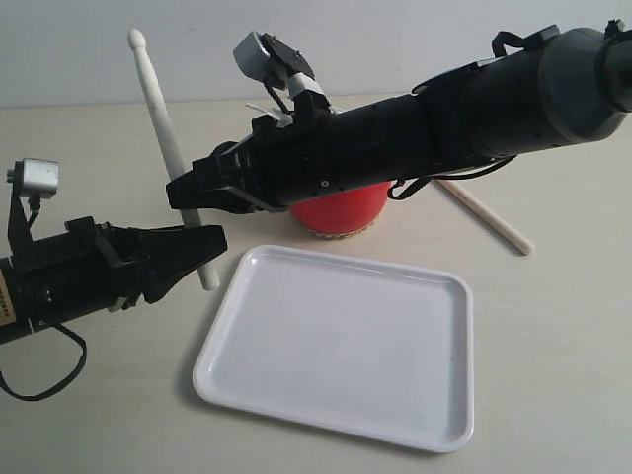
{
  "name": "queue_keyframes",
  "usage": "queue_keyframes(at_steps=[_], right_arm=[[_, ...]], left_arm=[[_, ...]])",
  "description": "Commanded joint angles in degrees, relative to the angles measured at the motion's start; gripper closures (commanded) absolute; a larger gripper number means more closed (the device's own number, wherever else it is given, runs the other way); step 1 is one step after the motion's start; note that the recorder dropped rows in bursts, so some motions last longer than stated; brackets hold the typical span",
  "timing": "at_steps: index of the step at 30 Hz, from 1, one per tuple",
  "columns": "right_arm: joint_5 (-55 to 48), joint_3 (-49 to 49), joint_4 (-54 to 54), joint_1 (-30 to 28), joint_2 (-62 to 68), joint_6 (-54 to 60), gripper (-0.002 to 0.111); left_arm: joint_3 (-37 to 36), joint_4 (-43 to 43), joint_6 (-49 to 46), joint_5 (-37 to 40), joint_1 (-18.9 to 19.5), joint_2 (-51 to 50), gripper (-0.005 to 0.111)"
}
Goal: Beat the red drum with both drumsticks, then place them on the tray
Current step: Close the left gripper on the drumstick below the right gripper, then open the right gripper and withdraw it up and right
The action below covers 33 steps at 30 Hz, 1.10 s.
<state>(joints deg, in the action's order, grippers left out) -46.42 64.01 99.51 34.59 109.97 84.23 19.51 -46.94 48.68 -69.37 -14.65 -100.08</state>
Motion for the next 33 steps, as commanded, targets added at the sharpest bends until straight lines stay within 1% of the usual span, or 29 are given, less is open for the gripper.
queue_keyframes(at_steps=[1,12,14,17,20,22,25,32,33], right_arm=[[-0.48,0.33,0.43,0.1,0.07,0.04,0.108],[-0.57,0.33,0.43,0.1,0.07,0.04,0.108],[-0.57,0.33,0.43,0.1,0.07,0.04,0.108],[-0.57,0.33,0.43,0.1,0.07,0.04,0.108],[-0.57,0.33,0.43,0.1,0.07,0.04,0.108],[-0.57,0.33,0.43,0.1,0.07,0.04,0.108],[-0.57,0.33,0.43,0.1,0.07,0.04,0.108],[-0.46,0.33,0.43,0.1,0.07,0.04,0.108],[-0.35,0.33,0.43,0.1,0.07,0.04,0.108]], left_arm=[[1.74,-3.25,0.33,-0.59,-0.27,-0.49,0.045],[3.97,-3.21,2.81,-0.59,-0.27,-0.49,0.045],[3.97,-3.36,2.8,-0.59,-0.27,-0.49,0.047],[3.97,-3.57,2.8,-0.59,-0.27,-0.49,0.06],[3.97,-3.57,2.8,-0.59,-0.27,-0.49,0.077],[3.97,-3.57,2.8,-0.59,-0.27,-0.49,0.085],[3.97,-3.57,2.8,-0.59,-0.27,-0.49,0.093],[3.97,-3.26,2.54,-0.59,-0.27,-0.49,0.107],[3.97,-3.26,2.54,-0.59,-0.27,-0.49,0.107]])
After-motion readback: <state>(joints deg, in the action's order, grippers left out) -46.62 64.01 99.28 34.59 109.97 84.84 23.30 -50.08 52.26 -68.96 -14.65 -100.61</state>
